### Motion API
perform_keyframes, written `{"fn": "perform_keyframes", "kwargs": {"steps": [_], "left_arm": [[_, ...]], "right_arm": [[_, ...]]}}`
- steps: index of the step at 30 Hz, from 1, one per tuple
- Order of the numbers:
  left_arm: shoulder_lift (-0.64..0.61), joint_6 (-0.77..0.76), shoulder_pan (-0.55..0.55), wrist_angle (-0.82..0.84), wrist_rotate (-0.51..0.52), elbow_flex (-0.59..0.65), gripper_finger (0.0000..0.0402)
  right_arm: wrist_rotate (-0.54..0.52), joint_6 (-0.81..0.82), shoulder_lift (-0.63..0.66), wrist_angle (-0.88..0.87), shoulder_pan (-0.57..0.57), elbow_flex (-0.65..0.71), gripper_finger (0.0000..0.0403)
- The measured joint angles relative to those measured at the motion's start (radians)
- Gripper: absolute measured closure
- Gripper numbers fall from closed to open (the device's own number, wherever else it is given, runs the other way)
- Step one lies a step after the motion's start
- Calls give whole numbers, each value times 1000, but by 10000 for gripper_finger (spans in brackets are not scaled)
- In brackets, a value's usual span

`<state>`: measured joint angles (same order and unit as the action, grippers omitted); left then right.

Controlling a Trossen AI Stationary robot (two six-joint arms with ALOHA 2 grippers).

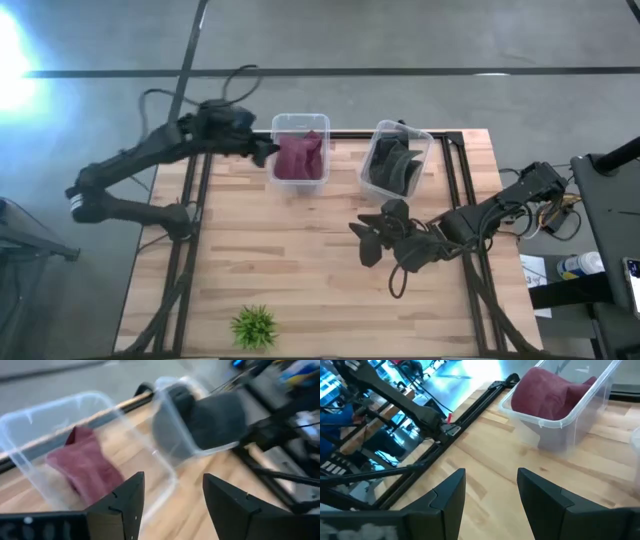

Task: Pick & Place hat
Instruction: Return to Home Position

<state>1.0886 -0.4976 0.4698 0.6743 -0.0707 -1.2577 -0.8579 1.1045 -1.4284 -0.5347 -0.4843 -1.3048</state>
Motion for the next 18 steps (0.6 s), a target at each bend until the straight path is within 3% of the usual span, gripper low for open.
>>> {"fn": "perform_keyframes", "kwargs": {"steps": [3,6,11,14,18], "left_arm": [[-95,13,-53,-12,28,13,207],[-169,53,-135,-70,18,65,207],[-270,57,-279,-328,-29,274,207],[-313,31,-352,-577,-38,452,207],[-346,6,-388,-862,-50,649,207]], "right_arm": [[24,-22,20,-4,-6,-8,227],[137,-206,35,10,-11,-19,227],[323,-302,73,64,36,49,227],[454,-316,112,193,97,170,227],[603,-411,178,556,148,371,227]]}}
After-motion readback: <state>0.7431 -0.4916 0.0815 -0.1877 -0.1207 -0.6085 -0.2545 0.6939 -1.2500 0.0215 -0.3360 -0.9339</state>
